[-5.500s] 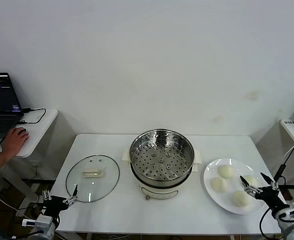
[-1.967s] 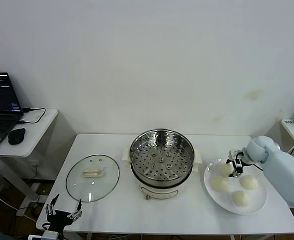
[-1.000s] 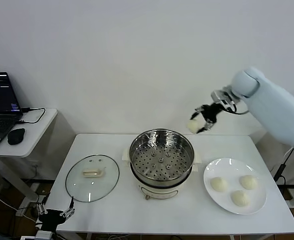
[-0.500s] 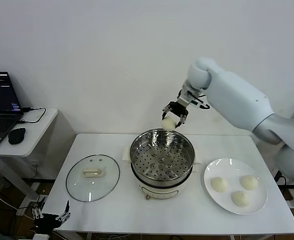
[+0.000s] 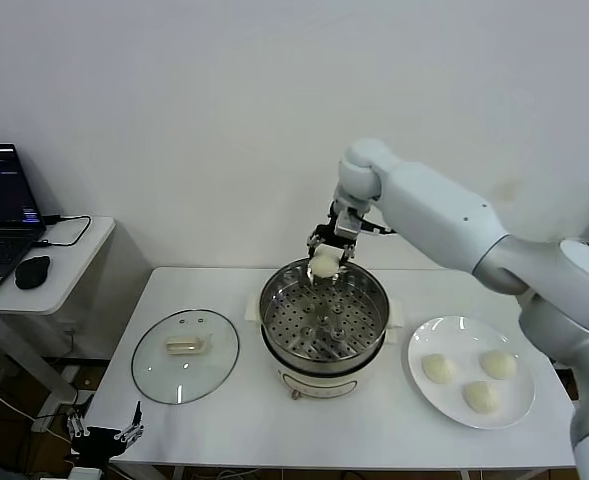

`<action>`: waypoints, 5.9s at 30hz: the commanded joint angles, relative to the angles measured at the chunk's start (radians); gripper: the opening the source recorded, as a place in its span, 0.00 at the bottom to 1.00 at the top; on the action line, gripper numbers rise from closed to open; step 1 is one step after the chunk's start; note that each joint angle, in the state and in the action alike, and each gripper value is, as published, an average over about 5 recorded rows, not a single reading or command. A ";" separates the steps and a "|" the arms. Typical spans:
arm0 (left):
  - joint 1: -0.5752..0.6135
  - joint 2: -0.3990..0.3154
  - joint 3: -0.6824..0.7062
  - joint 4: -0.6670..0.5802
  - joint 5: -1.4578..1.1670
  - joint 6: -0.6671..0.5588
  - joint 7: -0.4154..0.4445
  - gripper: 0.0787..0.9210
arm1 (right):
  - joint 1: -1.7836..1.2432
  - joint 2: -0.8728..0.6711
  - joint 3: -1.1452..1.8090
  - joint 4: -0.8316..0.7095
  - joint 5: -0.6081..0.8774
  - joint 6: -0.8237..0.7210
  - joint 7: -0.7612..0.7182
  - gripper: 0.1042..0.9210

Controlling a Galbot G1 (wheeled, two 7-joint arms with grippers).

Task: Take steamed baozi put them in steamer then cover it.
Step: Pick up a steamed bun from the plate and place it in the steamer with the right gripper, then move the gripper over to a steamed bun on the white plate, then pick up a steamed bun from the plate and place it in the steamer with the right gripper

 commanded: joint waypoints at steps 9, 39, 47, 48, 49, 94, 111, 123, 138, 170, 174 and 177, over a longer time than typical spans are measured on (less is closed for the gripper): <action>0.001 -0.002 0.000 0.012 0.003 0.000 -0.003 0.88 | -0.058 0.041 -0.004 -0.062 -0.076 0.033 0.063 0.66; -0.004 -0.007 0.006 0.023 0.007 0.001 -0.001 0.88 | 0.010 -0.123 0.016 0.139 0.261 -0.281 -0.138 0.88; -0.001 -0.007 0.022 -0.003 0.018 0.008 0.022 0.88 | 0.057 -0.416 0.027 0.380 0.397 -0.740 -0.131 0.88; 0.001 -0.006 0.025 -0.008 0.018 0.010 0.025 0.88 | 0.053 -0.449 0.041 0.403 0.407 -0.796 -0.131 0.88; 0.002 -0.005 0.027 -0.012 0.017 0.012 0.028 0.88 | 0.048 -0.483 0.054 0.424 0.423 -0.851 -0.130 0.88; 0.020 -0.010 0.054 -0.028 0.035 0.034 0.051 0.88 | -0.585 -0.702 0.353 0.461 0.235 -1.061 -0.004 0.88; 0.005 -0.008 0.058 -0.001 0.042 0.035 0.055 0.88 | -0.654 -0.630 0.396 0.381 0.184 -0.990 0.086 0.88; 0.004 -0.008 0.056 0.004 0.043 0.035 0.055 0.88 | -0.662 -0.620 0.394 0.374 0.151 -0.988 0.062 0.88; -0.001 -0.010 0.059 0.016 0.044 0.035 0.053 0.88 | -0.677 -0.618 0.403 0.364 0.156 -0.989 0.066 0.82; -0.011 -0.022 0.075 0.005 0.059 0.030 0.035 0.88 | 0.069 -0.618 -0.053 0.496 0.547 -1.086 -0.036 0.65; -0.007 -0.016 0.072 -0.001 0.056 0.029 0.030 0.88 | 0.149 -0.544 -0.114 0.504 0.624 -1.123 -0.040 0.66; -0.005 -0.011 0.066 -0.007 0.051 0.029 0.029 0.88 | 0.203 -0.482 -0.160 0.494 0.671 -1.146 -0.041 0.66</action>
